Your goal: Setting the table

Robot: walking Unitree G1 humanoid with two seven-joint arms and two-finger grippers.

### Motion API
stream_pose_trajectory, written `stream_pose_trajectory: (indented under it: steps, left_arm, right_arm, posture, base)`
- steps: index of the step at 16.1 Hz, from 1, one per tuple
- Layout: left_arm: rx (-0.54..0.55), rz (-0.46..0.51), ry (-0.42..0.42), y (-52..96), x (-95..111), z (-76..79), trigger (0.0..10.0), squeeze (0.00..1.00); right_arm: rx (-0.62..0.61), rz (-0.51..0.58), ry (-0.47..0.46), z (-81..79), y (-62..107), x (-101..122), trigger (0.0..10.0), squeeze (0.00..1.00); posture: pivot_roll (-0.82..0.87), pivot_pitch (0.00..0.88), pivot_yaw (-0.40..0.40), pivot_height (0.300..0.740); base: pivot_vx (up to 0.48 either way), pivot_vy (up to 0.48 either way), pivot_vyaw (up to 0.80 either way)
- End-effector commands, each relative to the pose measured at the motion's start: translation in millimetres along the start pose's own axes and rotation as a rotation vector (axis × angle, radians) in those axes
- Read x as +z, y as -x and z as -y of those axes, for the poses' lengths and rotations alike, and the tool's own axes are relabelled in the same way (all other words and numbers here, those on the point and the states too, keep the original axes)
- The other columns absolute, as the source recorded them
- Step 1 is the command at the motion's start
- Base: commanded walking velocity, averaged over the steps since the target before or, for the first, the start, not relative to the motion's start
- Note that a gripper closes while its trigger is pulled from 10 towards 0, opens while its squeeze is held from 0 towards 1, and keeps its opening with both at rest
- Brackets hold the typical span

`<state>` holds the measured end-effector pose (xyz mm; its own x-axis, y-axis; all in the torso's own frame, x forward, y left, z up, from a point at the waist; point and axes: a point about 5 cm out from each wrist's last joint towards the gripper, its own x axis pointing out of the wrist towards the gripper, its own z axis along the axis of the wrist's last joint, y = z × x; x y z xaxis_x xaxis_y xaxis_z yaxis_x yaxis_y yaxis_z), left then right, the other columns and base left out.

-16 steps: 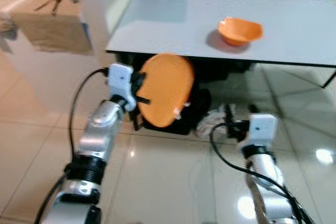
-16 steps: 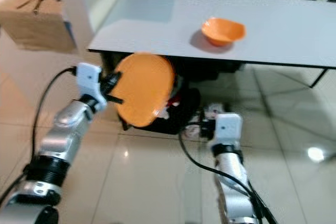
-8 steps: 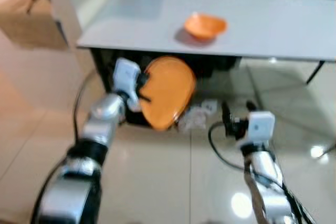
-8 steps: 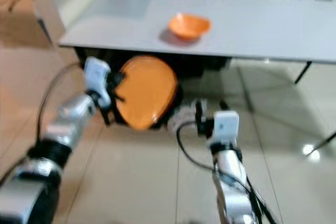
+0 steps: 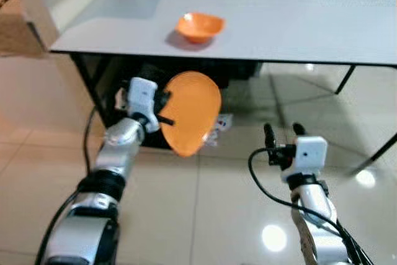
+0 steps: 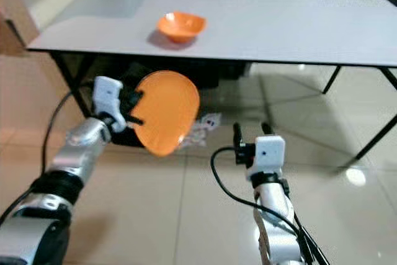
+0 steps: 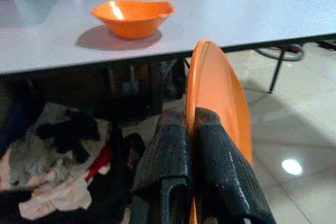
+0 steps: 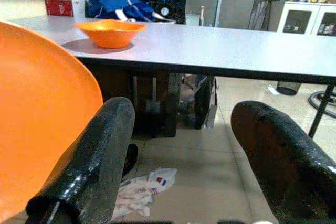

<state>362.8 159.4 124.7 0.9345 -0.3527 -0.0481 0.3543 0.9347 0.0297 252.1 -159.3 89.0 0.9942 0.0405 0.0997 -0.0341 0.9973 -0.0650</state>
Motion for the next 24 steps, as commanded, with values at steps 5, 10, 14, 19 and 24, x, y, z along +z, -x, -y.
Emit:
stream_pose_trajectory:
  steps: [5, 10, 14, 19, 24]
  left_arm:
    - [-0.064, 0.144, -0.028, -16.1, 34.9, 22.4, 0.0, 0.0]
    - [-0.117, 0.096, -0.101, -20.3, 34.8, 28.3, 0.0, 0.0]
    - [-0.172, 0.075, -0.12, -20.8, 28.5, 39.2, 0.0, 0.0]
    - [-0.229, 0.1, -0.169, -23.1, 34.6, 47.9, 0.0, 0.0]
    - [-0.277, 0.139, -0.205, -23.4, 41.9, 58.8, 0.0, 0.0]
  right_arm:
    - [0.007, -0.01, 0.003, 2.5, 2.3, 0.2, 10.0, 0.0]
    - [0.014, -0.019, 0.001, 0.4, 2.2, -2.0, 10.0, 0.0]
    - [0.018, -0.021, 0.002, 0.7, 1.7, -2.2, 10.0, 0.0]
    - [0.014, -0.024, -0.004, -1.0, 1.1, -3.9, 10.0, 0.0]
    - [0.016, -0.026, -0.005, -2.5, 0.7, -5.6, 10.0, 0.0]
  posture:
    - [-0.02, 0.0, 0.04, 0.74]
    - [-0.03, 0.0, 0.051, 0.74]
    - [-0.03, 0.0, 0.055, 0.74]
    - [-0.03, 0.0, 0.064, 0.74]
    - [-0.03, 0.0, 0.061, 0.74]
  base:
    - [0.185, 0.0, 0.0]
    - [0.48, 0.0, 0.0]
    - [0.48, 0.0, 0.0]
    - [0.48, 0.0, 0.0]
    - [0.48, 0.0, 0.0]
